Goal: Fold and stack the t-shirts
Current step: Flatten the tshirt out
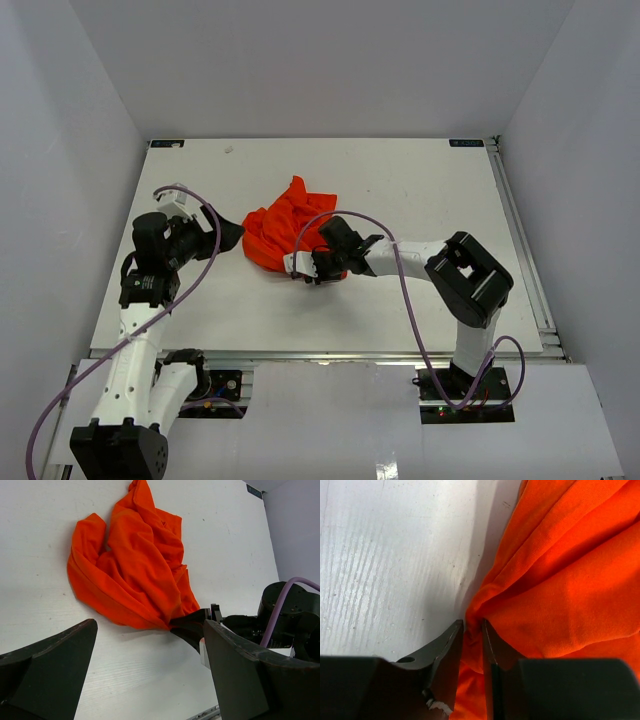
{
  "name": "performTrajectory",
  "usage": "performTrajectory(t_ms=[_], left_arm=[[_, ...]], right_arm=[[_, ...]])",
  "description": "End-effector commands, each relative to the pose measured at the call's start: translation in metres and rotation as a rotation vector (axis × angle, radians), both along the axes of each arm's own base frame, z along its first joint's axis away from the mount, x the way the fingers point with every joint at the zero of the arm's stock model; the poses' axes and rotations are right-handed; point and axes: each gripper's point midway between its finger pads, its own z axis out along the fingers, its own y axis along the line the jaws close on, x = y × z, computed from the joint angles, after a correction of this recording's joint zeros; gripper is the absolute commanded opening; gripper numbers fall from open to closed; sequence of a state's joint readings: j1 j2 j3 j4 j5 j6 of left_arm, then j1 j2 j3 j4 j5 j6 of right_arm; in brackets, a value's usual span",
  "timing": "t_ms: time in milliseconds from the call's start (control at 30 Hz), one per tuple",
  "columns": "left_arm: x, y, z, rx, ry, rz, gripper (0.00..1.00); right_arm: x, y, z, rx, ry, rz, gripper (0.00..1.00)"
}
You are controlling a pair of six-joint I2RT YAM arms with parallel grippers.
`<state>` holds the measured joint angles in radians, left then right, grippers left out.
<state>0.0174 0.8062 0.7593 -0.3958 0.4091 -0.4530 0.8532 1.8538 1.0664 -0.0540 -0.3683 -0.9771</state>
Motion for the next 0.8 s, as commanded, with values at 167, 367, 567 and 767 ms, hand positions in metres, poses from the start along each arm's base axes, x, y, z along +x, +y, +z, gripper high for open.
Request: performTrajectory(t_ms=[167, 367, 567, 767], left_arm=[[-0.005, 0.001, 0.004, 0.005, -0.014, 0.002, 0.98], [-0.006, -0.002, 0.005, 0.001, -0.017, -0.014, 0.98], [-0.003, -0.014, 0.010, -0.024, -0.054, -0.093, 0.98], [0.004, -0.025, 0.021, -0.050, -0.103, -0.167, 0.98]], right_arm=[[-0.007, -0.004, -0.003, -0.016, 0.023, 0.008, 0.15], [-0.004, -0.001, 0.052, 0.075, 0.086, -0.033, 0.06], [0.007, -0.007, 0.151, 0.250, 0.073, -0.066, 0.06], [0.032, -0.039, 0.223, 0.365, 0.008, -0.179, 0.06]])
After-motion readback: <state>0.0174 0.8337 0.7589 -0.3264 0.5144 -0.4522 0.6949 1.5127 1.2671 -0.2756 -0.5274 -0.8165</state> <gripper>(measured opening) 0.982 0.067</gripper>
